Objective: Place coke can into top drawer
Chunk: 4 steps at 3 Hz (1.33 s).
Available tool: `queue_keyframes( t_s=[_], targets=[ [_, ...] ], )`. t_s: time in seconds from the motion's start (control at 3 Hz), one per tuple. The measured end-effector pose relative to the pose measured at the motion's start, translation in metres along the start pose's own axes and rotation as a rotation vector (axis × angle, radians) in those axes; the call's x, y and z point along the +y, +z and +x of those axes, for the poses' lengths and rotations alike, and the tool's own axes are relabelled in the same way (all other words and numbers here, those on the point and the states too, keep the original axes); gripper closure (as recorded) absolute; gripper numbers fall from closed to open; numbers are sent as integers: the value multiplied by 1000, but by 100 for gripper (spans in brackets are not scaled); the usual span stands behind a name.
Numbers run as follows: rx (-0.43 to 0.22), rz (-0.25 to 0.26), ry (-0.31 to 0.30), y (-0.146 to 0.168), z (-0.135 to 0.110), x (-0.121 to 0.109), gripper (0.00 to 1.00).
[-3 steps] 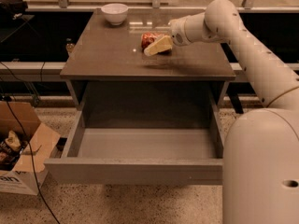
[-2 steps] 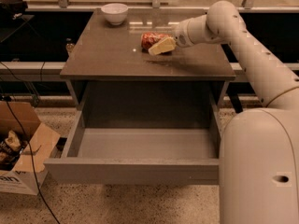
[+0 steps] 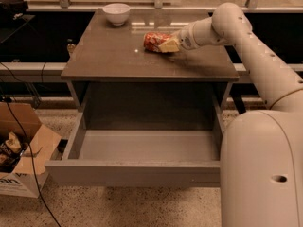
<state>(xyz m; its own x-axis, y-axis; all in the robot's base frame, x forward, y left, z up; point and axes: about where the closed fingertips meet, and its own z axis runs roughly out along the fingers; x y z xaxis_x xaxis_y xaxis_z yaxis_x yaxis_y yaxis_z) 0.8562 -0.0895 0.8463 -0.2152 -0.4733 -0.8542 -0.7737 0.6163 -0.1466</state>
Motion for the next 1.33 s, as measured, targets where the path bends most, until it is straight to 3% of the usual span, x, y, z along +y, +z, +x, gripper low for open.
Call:
queue_keyframes(
  t_s=[0.33,0.67,1.0,1.33],
  targets=[
    [-5,-17,-39,-12,-15,16,95],
    [-55,-54,-103,-58,-41,64,100],
    [-90,-89,-97,-88,-39,110,100],
    [-108,-178,-84,-117,-16,173,100]
  ],
)
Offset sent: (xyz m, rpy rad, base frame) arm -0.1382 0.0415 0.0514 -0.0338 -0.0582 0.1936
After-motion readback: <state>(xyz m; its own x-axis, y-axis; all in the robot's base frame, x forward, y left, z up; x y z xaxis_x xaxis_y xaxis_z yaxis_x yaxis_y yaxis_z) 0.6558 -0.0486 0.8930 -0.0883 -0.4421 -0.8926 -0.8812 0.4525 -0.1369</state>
